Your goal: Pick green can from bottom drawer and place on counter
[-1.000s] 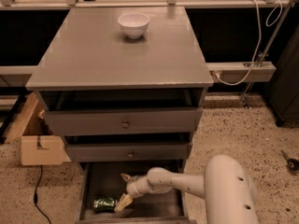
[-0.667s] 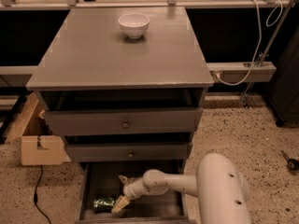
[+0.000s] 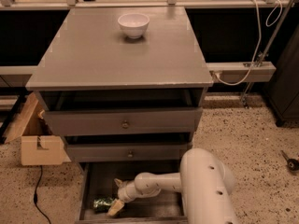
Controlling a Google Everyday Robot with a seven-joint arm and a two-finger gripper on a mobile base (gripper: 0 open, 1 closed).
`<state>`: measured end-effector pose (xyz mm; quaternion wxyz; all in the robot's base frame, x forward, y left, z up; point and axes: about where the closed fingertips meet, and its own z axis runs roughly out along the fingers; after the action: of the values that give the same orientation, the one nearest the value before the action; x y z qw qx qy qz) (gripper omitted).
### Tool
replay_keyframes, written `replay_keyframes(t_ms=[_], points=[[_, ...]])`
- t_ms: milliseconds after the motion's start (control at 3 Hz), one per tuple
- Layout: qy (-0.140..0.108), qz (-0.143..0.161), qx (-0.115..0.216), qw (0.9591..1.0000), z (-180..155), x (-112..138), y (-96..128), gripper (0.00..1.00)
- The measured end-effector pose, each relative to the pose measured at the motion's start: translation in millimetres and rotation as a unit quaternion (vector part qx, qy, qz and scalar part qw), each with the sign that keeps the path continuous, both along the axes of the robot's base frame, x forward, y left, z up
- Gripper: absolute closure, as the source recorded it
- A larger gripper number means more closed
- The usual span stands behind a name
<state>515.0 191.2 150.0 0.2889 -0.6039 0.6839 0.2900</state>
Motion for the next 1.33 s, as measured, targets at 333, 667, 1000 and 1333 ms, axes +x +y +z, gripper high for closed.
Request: replay_keyframes(t_ms=[333,667,1000,1333], points=[[0.001,0.004,-0.021,0.9998,-9.3,-1.6,12.6,0.16],[0.001,0.012,-0.044,0.999,-17.7,-3.2,23.7,0.4],[-0.003,0.013,-0.051,0.9986,-17.4,-4.4,26.3,0.63],[-0.003,0.014,-0.051,0.9986,-17.4,-4.5,26.5,0.86]])
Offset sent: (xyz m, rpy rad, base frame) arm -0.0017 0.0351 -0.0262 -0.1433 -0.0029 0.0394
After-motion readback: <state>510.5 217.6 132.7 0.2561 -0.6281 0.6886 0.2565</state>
